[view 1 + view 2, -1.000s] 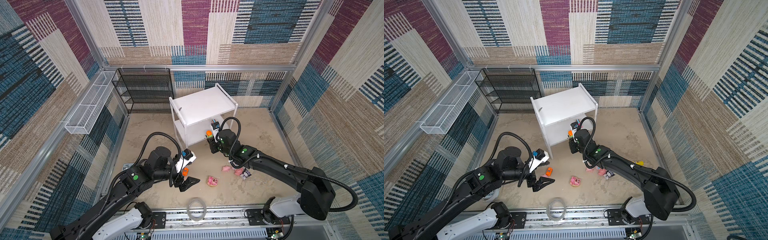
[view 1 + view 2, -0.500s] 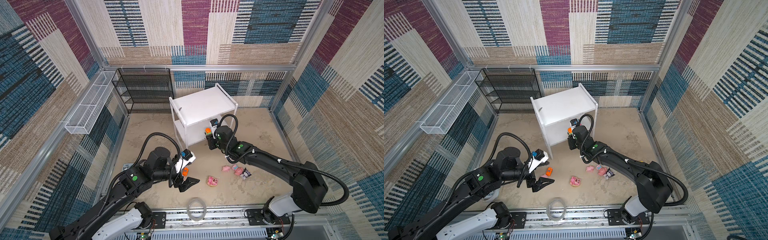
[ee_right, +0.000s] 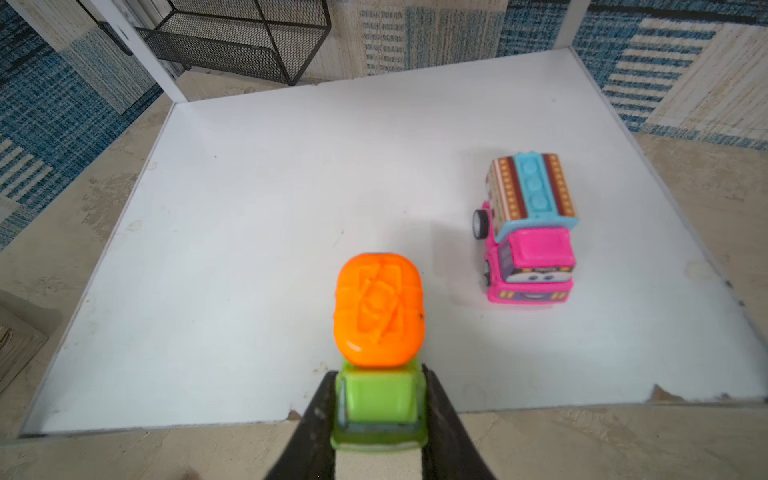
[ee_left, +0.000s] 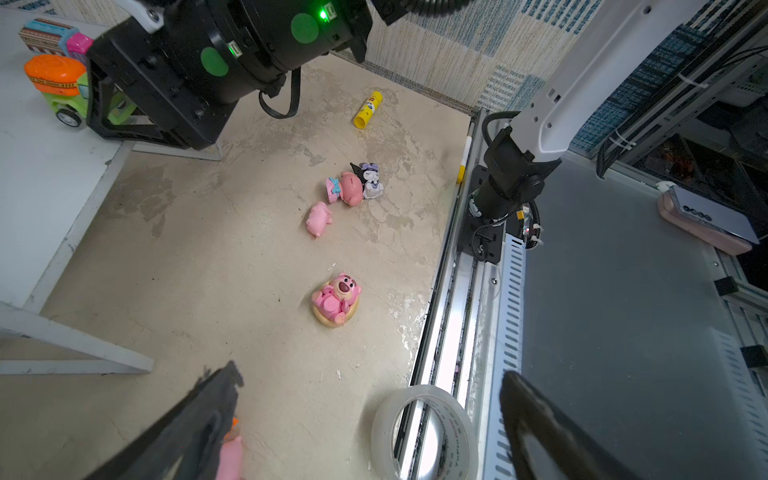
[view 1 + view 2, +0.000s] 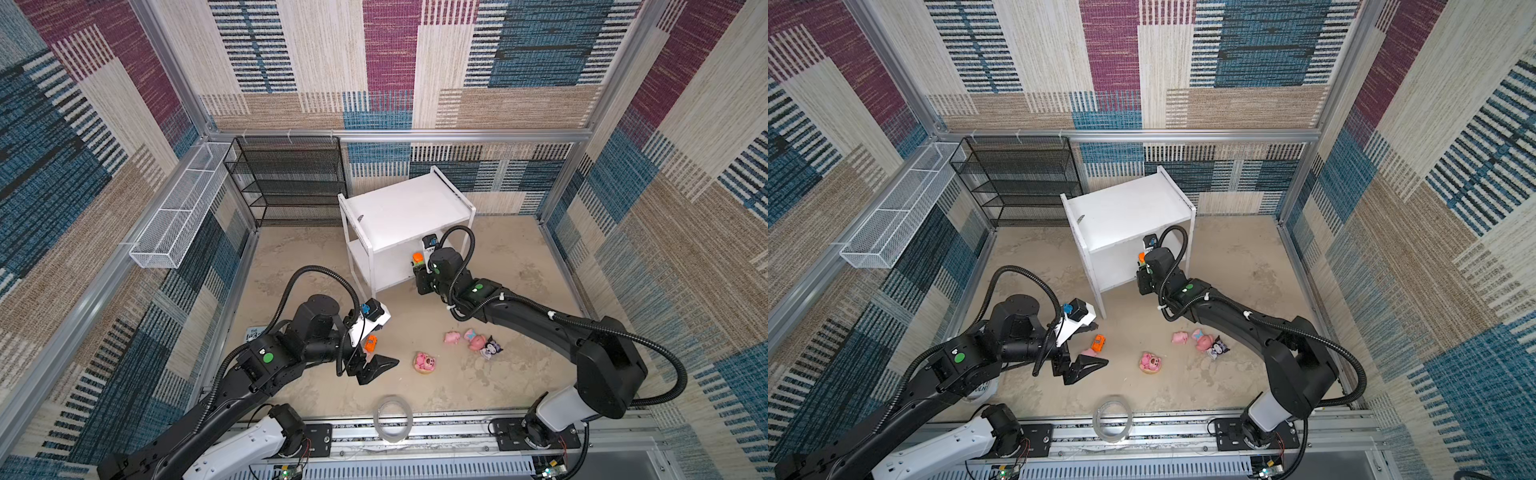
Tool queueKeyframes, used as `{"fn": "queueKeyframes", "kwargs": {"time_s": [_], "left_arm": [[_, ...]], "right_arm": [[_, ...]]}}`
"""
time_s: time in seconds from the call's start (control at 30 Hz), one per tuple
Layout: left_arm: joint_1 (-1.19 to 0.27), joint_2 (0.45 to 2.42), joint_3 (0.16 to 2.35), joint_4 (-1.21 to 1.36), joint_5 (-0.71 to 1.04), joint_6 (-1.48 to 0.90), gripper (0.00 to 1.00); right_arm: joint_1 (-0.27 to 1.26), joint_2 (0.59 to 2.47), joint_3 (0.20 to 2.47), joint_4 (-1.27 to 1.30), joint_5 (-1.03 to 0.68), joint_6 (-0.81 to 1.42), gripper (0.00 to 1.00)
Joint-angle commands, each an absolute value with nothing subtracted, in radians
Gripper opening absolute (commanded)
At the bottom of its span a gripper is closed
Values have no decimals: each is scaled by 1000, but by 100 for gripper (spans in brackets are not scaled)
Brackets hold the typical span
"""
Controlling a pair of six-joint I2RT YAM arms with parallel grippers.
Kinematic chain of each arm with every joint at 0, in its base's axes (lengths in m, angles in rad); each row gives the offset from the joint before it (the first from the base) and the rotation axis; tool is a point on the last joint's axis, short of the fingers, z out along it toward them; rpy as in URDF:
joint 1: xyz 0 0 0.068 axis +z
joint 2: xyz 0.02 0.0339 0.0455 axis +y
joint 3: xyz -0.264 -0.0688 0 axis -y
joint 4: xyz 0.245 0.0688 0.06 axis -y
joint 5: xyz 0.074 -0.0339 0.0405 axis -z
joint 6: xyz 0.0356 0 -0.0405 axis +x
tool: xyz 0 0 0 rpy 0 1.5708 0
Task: Place and organize the plastic toys onto the shelf
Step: 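Carry the orange-and-green car with the right gripper over the cart's top shelf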
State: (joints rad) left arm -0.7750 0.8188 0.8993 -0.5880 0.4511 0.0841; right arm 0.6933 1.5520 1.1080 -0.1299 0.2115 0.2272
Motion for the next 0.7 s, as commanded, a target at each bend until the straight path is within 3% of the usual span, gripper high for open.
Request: {"fn": "queueKeyframes", "kwargs": {"time_s": [0.0, 0.67], "left_arm": [[-775, 812, 898, -573, 457, 99, 99], [-775, 788, 891, -573, 453, 95, 99]], "right_arm": [[690, 1565, 1127, -115, 223, 240, 25], [680, 1621, 1171, -92, 240, 267, 25]]}}
